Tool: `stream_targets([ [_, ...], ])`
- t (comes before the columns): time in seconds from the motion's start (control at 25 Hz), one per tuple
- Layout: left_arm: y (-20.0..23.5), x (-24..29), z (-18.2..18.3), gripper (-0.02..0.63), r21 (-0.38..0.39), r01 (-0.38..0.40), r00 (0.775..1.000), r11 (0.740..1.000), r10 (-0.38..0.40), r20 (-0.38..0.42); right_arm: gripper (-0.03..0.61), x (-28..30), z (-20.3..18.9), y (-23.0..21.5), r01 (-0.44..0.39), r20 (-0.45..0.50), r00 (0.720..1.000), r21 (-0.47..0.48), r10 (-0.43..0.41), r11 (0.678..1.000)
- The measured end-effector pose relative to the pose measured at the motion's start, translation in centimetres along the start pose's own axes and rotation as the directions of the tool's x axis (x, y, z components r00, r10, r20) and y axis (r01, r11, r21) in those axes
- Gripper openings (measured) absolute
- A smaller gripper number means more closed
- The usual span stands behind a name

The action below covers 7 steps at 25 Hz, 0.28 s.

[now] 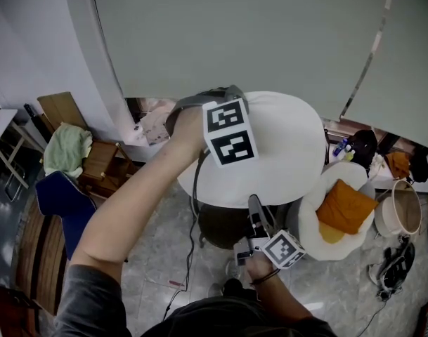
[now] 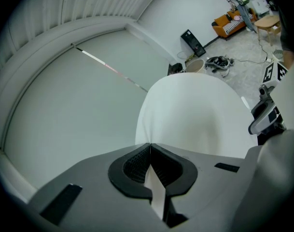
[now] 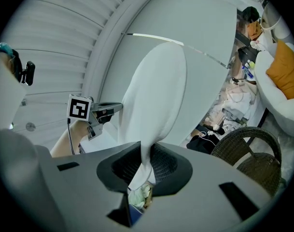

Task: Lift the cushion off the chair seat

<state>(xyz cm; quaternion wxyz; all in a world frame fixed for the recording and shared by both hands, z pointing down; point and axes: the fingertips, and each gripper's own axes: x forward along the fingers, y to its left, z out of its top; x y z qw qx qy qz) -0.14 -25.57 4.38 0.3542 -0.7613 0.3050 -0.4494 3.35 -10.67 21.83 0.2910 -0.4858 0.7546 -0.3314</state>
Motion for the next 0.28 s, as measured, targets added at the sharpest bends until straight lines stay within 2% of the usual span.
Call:
stream_targets([
  [0.28, 1.2, 0.6, -0.3, 0.008, 0.0, -0.022, 1.0, 1.0, 0.022, -0.014, 0.052, 1.9, 0.6, 0.4, -0.037, 0.009, 0.999, 0.002, 0.037, 0.999],
])
